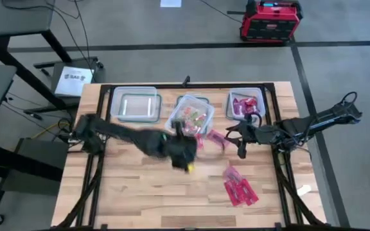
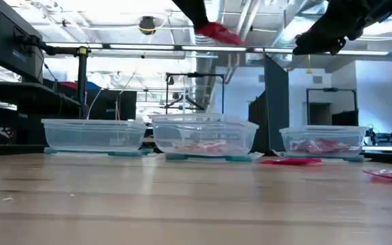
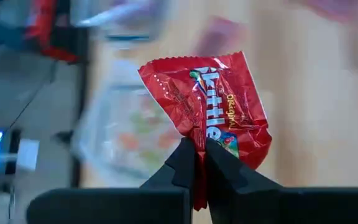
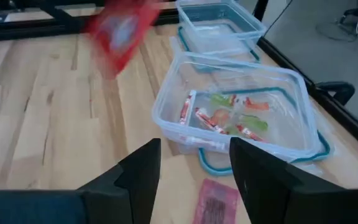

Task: Sort candy
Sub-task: Put the middle left red candy into the right transparent bin

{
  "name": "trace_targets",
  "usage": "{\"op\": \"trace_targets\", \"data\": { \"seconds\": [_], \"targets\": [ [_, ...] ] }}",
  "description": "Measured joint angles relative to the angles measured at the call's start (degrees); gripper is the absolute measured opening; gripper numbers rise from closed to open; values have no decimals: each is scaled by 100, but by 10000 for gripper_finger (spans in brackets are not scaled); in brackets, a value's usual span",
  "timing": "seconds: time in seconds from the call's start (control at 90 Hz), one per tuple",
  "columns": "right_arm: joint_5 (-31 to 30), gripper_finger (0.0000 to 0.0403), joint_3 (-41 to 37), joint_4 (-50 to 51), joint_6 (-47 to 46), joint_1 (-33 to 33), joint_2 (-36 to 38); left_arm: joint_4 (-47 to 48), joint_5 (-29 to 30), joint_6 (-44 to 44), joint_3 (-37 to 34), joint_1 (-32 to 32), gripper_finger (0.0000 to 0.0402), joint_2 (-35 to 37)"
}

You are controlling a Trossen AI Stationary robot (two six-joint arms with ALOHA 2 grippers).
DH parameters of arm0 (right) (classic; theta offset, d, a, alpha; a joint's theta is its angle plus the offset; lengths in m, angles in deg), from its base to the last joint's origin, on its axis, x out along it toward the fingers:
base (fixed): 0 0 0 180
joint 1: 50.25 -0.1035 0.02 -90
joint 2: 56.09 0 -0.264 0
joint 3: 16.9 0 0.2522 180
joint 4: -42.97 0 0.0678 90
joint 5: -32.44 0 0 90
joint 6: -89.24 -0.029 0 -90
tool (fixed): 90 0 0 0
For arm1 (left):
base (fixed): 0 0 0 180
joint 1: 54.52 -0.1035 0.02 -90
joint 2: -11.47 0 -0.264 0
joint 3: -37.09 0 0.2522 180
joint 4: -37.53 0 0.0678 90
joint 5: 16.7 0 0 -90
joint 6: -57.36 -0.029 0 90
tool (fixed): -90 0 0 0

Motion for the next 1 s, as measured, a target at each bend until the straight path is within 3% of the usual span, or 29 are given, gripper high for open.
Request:
{"op": "trace_targets", "data": {
  "seconds": [0.078,0.178,0.378,0.522,0.622,0.767,1.0],
  "targets": [
    [-4,178,0,-2,112,4,0,-544,49,-175,-322,-364,0,329],
    [-23,178,0,-53,303,2,2,-1902,-139,-533,-812,-878,0,542],
    [-234,178,0,-449,803,3,18,-4639,-2098,-893,-1508,-1953,0,339],
    [-238,178,2,-700,1098,21,22,-5796,-3066,-679,-1438,-2456,0,-350],
    [-243,178,4,-623,1104,175,11,-6035,-3564,-574,-1103,-2613,0,-832],
    [-367,178,7,-238,1056,508,17,-5516,-3942,-983,-839,-2621,0,-1021],
    [-479,178,139,-143,409,1156,153,-4536,-2871,-2155,-756,-2397,0,-661]
  ]
}}
